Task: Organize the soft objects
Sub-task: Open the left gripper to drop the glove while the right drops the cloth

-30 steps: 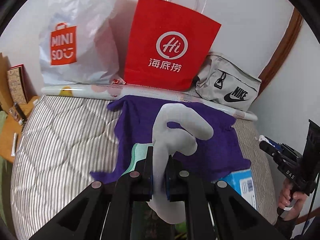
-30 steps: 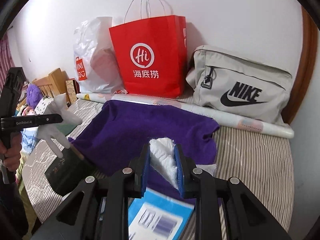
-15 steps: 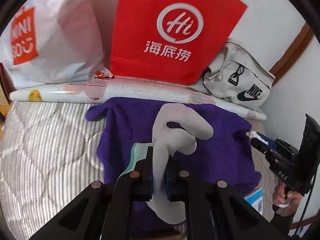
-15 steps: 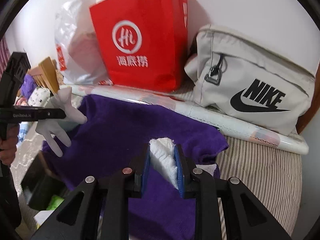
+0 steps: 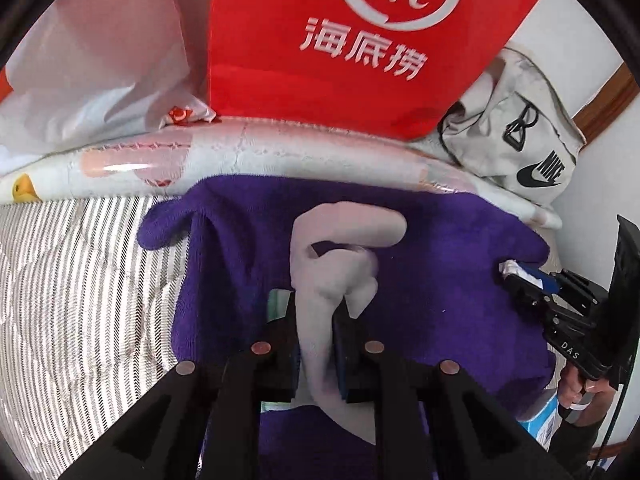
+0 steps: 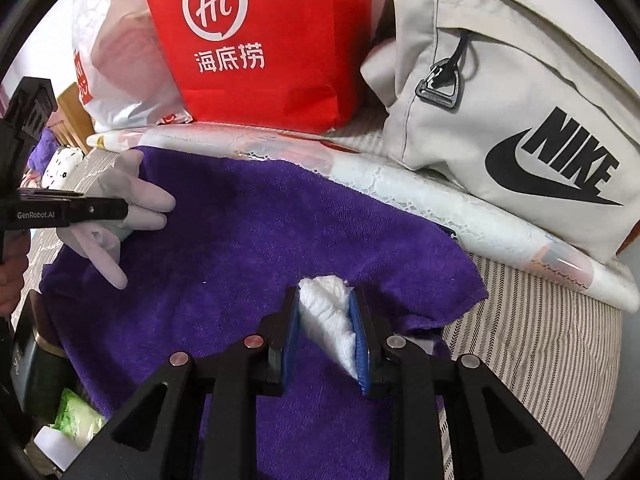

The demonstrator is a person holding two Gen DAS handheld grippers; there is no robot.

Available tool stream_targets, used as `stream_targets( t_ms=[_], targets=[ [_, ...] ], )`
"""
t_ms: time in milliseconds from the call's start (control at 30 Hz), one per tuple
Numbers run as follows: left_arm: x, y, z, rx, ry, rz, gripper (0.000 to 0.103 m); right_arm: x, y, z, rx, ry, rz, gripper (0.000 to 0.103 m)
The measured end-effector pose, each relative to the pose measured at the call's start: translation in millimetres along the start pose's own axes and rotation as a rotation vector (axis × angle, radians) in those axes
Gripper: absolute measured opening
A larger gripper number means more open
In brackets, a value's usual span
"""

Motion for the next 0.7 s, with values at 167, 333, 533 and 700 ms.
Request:
stream_targets(
  t_ms=[167, 333, 533, 700],
  targets=[
    [-0.8, -0.9, -0.5, -0.002, 0.001, 0.0, 0.029, -2.4, -0.1, -1.4, 0.006, -0.011, -0.01, 0.033],
    [8.6, -2.5, -1.2, 0.003, -0.01, 0.031, 0.058, 8.6, -0.8, -4.0, 0.013, -0.011, 0.025, 0.063],
    [32.2, 5.3, -6.8, 0.018, -0.007, 0.062, 0.062, 28.6, 3.9, -8.3, 0.0, -0.027, 0.05, 0.067],
    [56.8, 19.4, -7.0, 0.024, -0.031, 0.12, 0.062, 53.3, 15.6, -13.5, -0.024, -0.026, 0.088, 0.068]
  ],
)
Point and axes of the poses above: each gripper's, at about its wrist camera, not at the fingertips, and x roughly against the way its jaws point, z to its right, y to its underside, the point moved 7 cm from there along -x, roughly the way its jaws point, and after that the axes turned 8 degrees about -z, right-handed, at the moved point
